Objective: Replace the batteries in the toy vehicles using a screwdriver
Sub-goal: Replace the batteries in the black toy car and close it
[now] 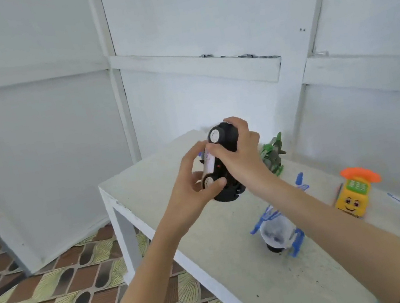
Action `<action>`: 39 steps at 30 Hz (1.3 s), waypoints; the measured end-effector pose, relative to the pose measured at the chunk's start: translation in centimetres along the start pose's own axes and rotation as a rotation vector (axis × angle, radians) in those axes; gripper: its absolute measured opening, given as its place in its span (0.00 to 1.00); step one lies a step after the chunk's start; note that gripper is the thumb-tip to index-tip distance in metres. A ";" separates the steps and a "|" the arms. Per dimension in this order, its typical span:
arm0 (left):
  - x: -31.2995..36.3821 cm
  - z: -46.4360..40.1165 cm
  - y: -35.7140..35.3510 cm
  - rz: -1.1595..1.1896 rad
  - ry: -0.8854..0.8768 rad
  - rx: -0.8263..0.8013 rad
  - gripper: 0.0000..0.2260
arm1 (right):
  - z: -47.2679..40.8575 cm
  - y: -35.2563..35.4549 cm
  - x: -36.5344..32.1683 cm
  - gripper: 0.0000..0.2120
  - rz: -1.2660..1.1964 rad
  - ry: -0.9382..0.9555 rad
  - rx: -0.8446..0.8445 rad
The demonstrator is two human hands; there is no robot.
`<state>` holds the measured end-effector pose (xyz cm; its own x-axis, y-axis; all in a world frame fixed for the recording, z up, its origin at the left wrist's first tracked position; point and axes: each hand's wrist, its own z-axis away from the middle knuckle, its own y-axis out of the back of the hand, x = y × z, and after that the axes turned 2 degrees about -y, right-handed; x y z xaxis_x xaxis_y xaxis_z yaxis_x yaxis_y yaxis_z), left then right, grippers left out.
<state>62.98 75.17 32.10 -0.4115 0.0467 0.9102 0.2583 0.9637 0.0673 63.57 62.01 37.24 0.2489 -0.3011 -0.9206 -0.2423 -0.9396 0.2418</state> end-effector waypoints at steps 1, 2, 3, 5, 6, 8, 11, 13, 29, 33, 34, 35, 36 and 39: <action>-0.5 -0.6 1.2 0.030 0.033 0.019 0.33 | -1.1 -1.2 -0.2 0.23 -0.067 -0.016 0.002; -1.0 -1.4 2.4 0.060 0.075 0.045 0.33 | -2.1 -2.3 -0.3 0.22 -0.152 -0.037 -0.004; -1.5 -2.1 3.6 0.095 0.124 0.060 0.35 | -3.0 -3.4 -0.2 0.22 -0.241 -0.055 -0.016; -2.7 -3.7 5.9 0.219 0.237 0.006 0.37 | -4.7 -5.3 0.3 0.21 -0.372 -0.089 -0.047; -3.2 -4.5 6.8 0.283 0.273 -0.037 0.36 | -5.2 -6.2 0.6 0.20 -0.414 -0.101 -0.066; -3.9 -5.6 8.1 0.314 0.303 -0.050 0.31 | -6.2 -7.6 1.4 0.17 -0.428 -0.132 -0.065; -5.6 -6.7 9.3 0.155 0.244 0.088 0.35 | -7.0 -8.4 2.5 0.19 -0.175 -0.165 0.054; -7.0 -6.9 9.8 0.032 0.188 0.138 0.37 | -7.2 -8.9 3.4 0.19 -0.116 -0.211 0.084; -17.7 -7.1 8.9 -0.364 0.282 0.022 0.47 | -7.6 -11.1 14.6 0.26 0.124 -0.438 -0.078; -18.4 -8.2 7.8 -0.385 0.297 0.009 0.49 | -8.1 -10.6 16.3 0.24 0.246 -0.440 -0.024; -18.5 -8.6 7.6 -0.380 0.300 0.004 0.50 | -8.2 -10.5 16.5 0.23 0.284 -0.424 -0.008; -18.6 -8.9 7.5 -0.369 0.308 -0.010 0.49 | -8.2 -10.3 16.6 0.22 0.305 -0.417 0.005; -18.8 -9.1 7.4 -0.345 0.317 -0.024 0.49 | -8.3 -10.3 16.6 0.23 0.310 -0.410 0.012; -19.1 -9.6 7.8 -0.233 0.359 -0.077 0.50 | -8.3 -10.3 16.7 0.27 0.330 -0.366 -0.015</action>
<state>81.24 79.27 19.15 -0.1404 -0.2774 0.9504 0.2648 0.9145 0.3060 78.02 65.30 21.93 -0.1852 -0.5086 -0.8409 -0.2385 -0.8068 0.5405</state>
